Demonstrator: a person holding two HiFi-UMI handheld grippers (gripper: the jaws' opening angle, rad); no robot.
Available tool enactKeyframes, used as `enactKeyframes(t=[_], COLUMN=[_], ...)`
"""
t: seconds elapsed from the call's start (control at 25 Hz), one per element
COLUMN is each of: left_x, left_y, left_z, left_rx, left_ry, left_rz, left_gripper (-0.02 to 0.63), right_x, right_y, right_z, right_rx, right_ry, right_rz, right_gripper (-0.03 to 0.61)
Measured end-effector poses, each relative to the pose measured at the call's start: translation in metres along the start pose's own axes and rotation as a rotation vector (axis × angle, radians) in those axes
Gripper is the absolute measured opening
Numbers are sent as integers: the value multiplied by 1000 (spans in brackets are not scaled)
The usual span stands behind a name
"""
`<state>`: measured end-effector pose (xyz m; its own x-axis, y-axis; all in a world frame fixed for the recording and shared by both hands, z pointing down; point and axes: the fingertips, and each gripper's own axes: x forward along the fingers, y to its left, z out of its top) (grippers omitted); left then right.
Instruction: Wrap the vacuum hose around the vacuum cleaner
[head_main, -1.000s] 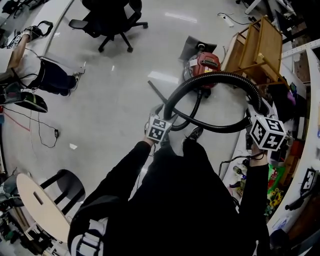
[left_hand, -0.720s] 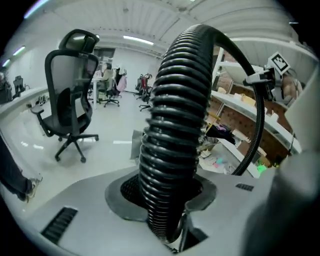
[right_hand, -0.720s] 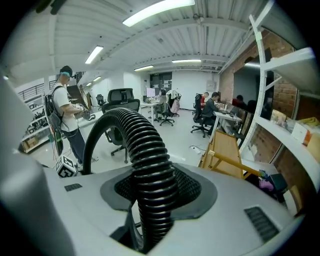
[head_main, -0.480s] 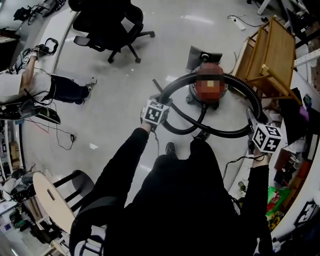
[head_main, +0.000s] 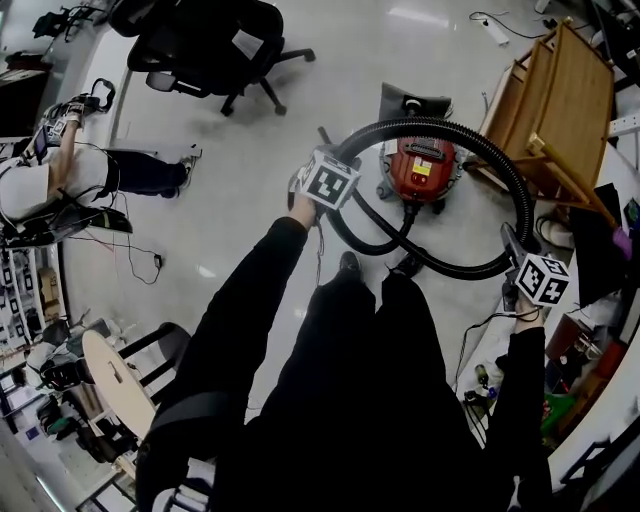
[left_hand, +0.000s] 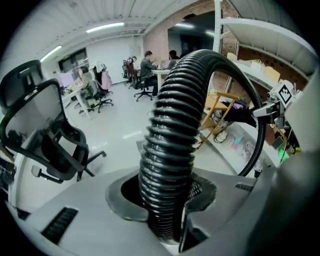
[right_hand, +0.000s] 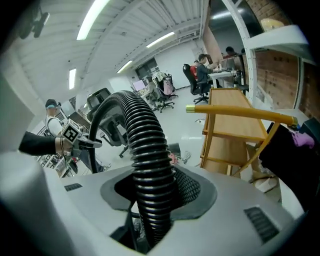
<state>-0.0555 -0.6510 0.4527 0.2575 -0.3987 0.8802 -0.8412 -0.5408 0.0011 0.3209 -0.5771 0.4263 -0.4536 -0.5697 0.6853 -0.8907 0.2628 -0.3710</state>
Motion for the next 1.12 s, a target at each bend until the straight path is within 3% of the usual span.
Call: enactKeyframes(t=[0.32,0.52,0.92,1.12], left_x=[124,238,395,449], left_y=[23,54,99,104], left_z=[43,24,10,13], left_rx=[180,305,343,409], left_ry=[105,209,268,283], left_rz=[-52,-75,-98,-98], left_gripper=[143,143,143,141], right_x=[95,171,304,347], right_y=[-85,-127,-173,-195], right_z=[-45,-97,-140,-168], right_rx=[135,174,113,200], right_ry=[66,119,183,206], right_rz=[-104,-187,-229,-220], right_gripper=[176,175,156,156])
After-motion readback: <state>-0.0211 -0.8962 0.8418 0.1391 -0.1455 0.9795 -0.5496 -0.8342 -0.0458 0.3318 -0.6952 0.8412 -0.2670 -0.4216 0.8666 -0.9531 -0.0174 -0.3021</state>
